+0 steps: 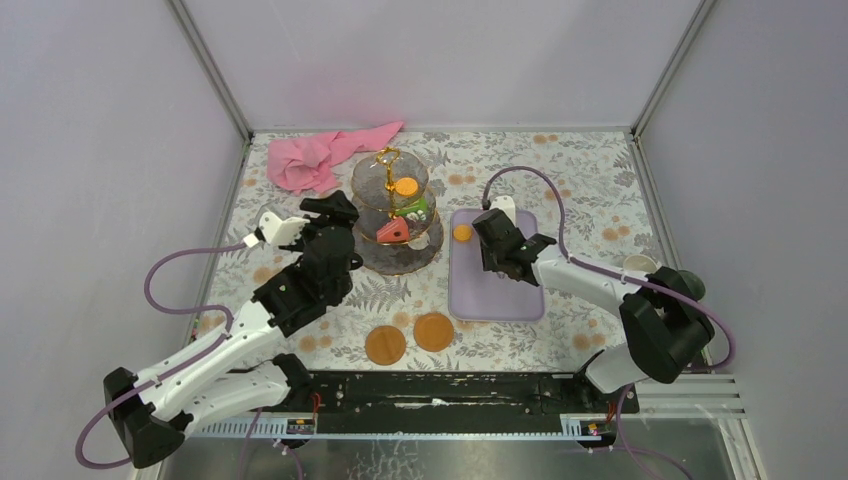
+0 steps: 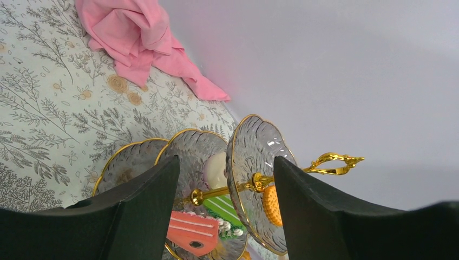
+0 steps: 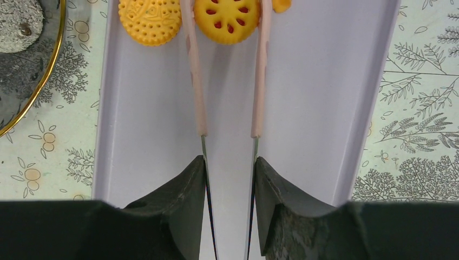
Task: Serve the afternoon tea
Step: Pick up the desert from the tray.
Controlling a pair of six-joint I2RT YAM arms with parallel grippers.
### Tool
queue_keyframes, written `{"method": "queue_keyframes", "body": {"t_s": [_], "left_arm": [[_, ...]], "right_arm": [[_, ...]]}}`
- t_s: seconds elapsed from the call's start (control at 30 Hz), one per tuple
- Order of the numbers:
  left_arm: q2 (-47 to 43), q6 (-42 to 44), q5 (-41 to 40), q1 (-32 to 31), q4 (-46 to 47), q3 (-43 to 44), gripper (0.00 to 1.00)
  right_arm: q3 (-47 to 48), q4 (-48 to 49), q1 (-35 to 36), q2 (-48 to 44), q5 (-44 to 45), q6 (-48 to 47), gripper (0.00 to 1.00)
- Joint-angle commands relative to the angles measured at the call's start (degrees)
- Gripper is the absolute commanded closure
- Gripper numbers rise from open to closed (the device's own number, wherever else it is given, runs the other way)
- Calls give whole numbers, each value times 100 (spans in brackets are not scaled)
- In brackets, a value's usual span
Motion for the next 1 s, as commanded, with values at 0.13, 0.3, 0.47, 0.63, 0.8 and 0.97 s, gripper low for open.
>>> {"method": "queue_keyframes", "body": {"t_s": [0.13,0.3,0.47,0.63,0.8,0.97], "left_arm": [[-119,127,-359,-31,101,-96,29],[-116,127,-357,-28,92,-99,29],[-92,8,-392,-31,-68,-62,29],[-49,-35,-423,-26,-175,-27,29],[-17,-81,-404,-26,-345,28,29],[-73,-68,-300,-26,-459,86,29]], "right_arm": [[42,-128,-49,-509,14,22,70],[54,-327,-41,-851,6,14,71],[126,-575,-40,-1274,-86,13,73],[439,-957,-3,-1695,-142,10,73],[1032,-1363,167,-1889,-107,-8,73],[1805,-1717,576,-1850,135,-3,73]]}}
